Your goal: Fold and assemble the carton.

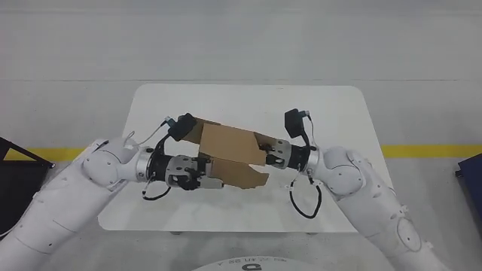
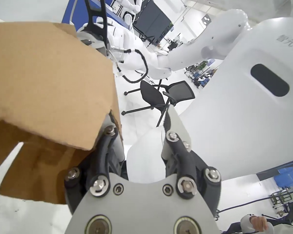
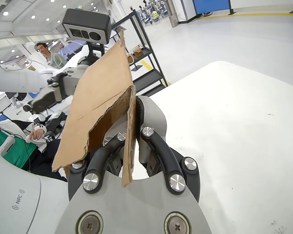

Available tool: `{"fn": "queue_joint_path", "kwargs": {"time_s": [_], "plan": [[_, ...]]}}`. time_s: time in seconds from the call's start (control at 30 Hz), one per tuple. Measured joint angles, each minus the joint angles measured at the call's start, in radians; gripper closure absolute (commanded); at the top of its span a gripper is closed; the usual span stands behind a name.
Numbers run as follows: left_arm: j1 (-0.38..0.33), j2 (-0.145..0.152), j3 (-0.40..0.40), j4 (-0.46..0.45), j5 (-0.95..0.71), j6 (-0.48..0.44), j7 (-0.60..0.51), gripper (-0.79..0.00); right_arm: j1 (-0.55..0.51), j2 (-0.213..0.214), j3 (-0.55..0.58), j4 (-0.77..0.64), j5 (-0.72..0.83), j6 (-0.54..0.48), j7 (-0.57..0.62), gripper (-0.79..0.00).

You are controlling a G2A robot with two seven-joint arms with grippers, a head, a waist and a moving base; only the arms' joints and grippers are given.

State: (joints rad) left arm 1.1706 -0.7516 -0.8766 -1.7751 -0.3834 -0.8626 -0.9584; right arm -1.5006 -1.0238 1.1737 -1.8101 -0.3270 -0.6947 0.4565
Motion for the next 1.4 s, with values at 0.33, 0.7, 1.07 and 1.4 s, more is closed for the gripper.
{"fn": "queue_joint_path", "kwargs": {"time_s": [0.33,0.7,1.07,1.4], "plan": [[-0.032,0.029,0.023,0.034,0.116,-0.147,0.148,0.0,0.004,0.004,-0.006,-0.01,-0.015,0.021,0.052,0.0],[0.002,0.016,-0.051,0.073,0.099,-0.15,0.21,0.0,-0.012,0.008,-0.01,-0.036,-0.033,-0.002,0.058,-0.342],[0.058,0.003,-0.09,0.091,-0.074,-0.15,0.151,0.0,-0.065,0.024,0.066,-0.041,0.064,-0.107,0.016,-0.366],[0.113,0.026,-0.116,0.044,-0.24,-0.15,0.15,0.0,-0.066,0.028,0.149,0.013,0.089,-0.003,-0.063,-0.366]]}}
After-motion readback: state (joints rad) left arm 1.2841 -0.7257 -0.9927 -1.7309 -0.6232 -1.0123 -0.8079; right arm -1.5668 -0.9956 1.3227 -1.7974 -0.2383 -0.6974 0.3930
